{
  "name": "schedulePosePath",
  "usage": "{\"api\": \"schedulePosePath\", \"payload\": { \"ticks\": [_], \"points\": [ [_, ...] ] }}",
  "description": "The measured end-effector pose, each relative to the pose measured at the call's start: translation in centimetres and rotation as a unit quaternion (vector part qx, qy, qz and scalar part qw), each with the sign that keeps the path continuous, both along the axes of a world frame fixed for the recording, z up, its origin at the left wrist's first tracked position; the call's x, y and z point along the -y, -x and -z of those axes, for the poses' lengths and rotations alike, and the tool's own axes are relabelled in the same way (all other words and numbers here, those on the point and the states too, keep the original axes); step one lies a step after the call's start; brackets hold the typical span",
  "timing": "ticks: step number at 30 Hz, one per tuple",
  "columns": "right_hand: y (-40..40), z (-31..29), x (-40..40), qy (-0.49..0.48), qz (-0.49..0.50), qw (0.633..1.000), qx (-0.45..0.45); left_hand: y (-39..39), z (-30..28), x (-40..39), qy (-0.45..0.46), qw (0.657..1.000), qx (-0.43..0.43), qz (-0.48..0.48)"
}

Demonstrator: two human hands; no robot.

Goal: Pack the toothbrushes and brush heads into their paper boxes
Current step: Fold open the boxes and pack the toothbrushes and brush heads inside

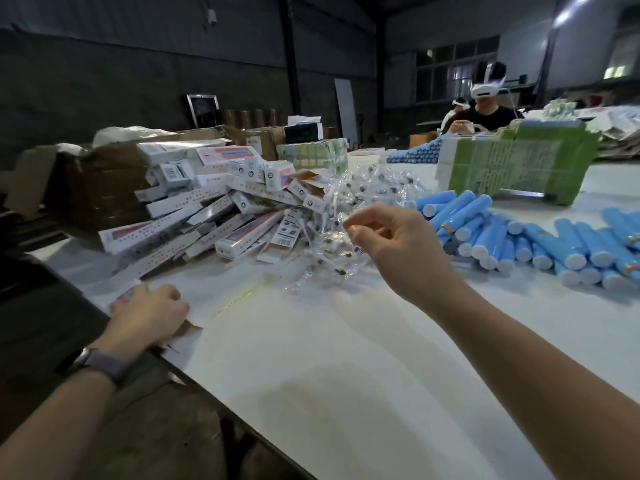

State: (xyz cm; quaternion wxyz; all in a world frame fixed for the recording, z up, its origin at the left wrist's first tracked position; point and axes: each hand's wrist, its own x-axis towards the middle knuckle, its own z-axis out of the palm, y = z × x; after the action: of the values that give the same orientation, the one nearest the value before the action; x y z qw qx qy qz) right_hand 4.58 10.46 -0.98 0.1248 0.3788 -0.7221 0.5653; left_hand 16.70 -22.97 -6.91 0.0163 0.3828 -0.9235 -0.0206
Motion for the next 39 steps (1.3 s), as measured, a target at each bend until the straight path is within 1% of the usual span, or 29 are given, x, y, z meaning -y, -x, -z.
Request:
{"api": "schedulePosePath", "payload": {
  "ticks": [1,2,4,5,7,8,9,10,11,12,13,14,15,16,17,19,20,21,23,24,25,27,28,30,32,34,36,38,39],
  "points": [
    [-0.1,0.2,0.1,-0.005,-0.002,1.0,-0.002,0.5,0.0,-1.0,-0.01,0.999,-0.036,0.035],
    [-0.1,0.4,0.1,-0.008,-0.005,1.0,-0.003,1.0,0.0,-2.4,-0.042,0.993,-0.086,0.063],
    [0.0,0.7,0.2,-0.016,-0.009,1.0,-0.003,2.4,0.0,-5.6,-0.104,0.971,-0.19,0.098],
    [0.2,0.8,0.2,-0.02,-0.009,1.0,-0.002,3.2,-0.1,-7.1,-0.123,0.96,-0.224,0.115],
    [0.5,1.1,0.3,-0.028,-0.004,1.0,0.001,5.0,-0.6,-10.3,-0.165,0.94,-0.259,0.146],
    [0.7,1.2,0.2,-0.037,0.0,0.999,0.004,5.9,-0.9,-11.7,-0.211,0.924,-0.282,0.151],
    [0.9,1.3,0.1,-0.052,0.001,0.999,0.006,6.7,-1.3,-13.1,-0.279,0.893,-0.319,0.149],
    [1.1,1.4,0.0,-0.077,-0.002,0.997,0.008,7.3,-1.8,-14.3,-0.362,0.846,-0.365,0.138],
    [1.4,1.6,-0.3,-0.112,-0.011,0.994,0.008,7.9,-2.3,-15.5,-0.445,0.791,-0.4,0.128],
    [1.6,1.9,-0.5,-0.153,-0.025,0.988,0.005,8.2,-2.9,-16.6,-0.519,0.738,-0.416,0.115],
    [1.9,2.2,-0.7,-0.196,-0.04,0.98,-0.002,8.5,-3.4,-17.5,-0.571,0.697,-0.419,0.109],
    [2.1,2.5,-0.9,-0.231,-0.055,0.971,-0.011,8.9,-3.9,-18.4,-0.603,0.673,-0.413,0.113],
    [2.3,2.8,-1.1,-0.249,-0.067,0.966,-0.02,9.1,-4.2,-19.2,-0.622,0.658,-0.407,0.123],
    [2.5,2.9,-1.2,-0.246,-0.076,0.966,-0.027,9.3,-4.6,-20.0,-0.639,0.642,-0.4,0.138],
    [2.7,2.9,-1.3,-0.223,-0.079,0.971,-0.029,9.4,-5.0,-20.7,-0.672,0.614,-0.387,0.149],
    [3.0,2.3,-1.8,-0.153,-0.073,0.985,-0.024,9.3,-5.9,-22.1,-0.754,0.53,-0.347,0.175],
    [3.2,1.7,-2.2,-0.129,-0.065,0.989,-0.021,9.4,-6.1,-22.6,-0.769,0.516,-0.324,0.192],
    [3.4,1.1,-2.9,-0.122,-0.055,0.991,-0.018,9.6,-6.2,-22.9,-0.761,0.532,-0.306,0.209],
    [4.0,-0.1,-4.8,-0.128,-0.039,0.991,-0.002,10.1,-5.9,-23.2,-0.711,0.595,-0.271,0.258],
    [4.3,-0.7,-6.0,-0.115,-0.042,0.992,0.016,10.4,-5.8,-23.5,-0.687,0.614,-0.26,0.289],
    [4.6,-1.2,-7.3,-0.089,-0.058,0.993,0.042,10.8,-5.6,-23.9,-0.664,0.62,-0.26,0.328],
    [5.1,-1.6,-9.9,-0.03,-0.108,0.988,0.103,11.6,-5.3,-25.6,-0.617,0.616,-0.269,0.409],
    [5.3,-1.5,-10.9,-0.008,-0.126,0.983,0.131,11.9,-5.2,-26.8,-0.598,0.615,-0.276,0.434],
    [5.8,-0.8,-12.6,0.02,-0.132,0.976,0.174,12.7,-4.7,-29.2,-0.582,0.617,-0.301,0.437],
    [6.2,-0.1,-13.7,0.024,-0.109,0.977,0.181,13.5,-3.8,-30.8,-0.584,0.614,-0.316,0.427],
    [6.7,0.4,-14.4,0.036,-0.055,0.985,0.159,14.0,-3.1,-31.8,-0.581,0.603,-0.347,0.423],
    [7.6,0.8,-14.9,0.06,0.042,0.989,0.127,14.4,-2.0,-32.1,-0.558,0.587,-0.387,0.441],
    [8.9,1.7,-15.7,0.066,0.153,0.979,0.119,14.5,-0.9,-32.1,-0.535,0.574,-0.405,0.47],
    [9.6,2.2,-16.1,0.044,0.207,0.971,0.112,14.5,-0.3,-32.1,-0.524,0.575,-0.409,0.476]
  ]
}}
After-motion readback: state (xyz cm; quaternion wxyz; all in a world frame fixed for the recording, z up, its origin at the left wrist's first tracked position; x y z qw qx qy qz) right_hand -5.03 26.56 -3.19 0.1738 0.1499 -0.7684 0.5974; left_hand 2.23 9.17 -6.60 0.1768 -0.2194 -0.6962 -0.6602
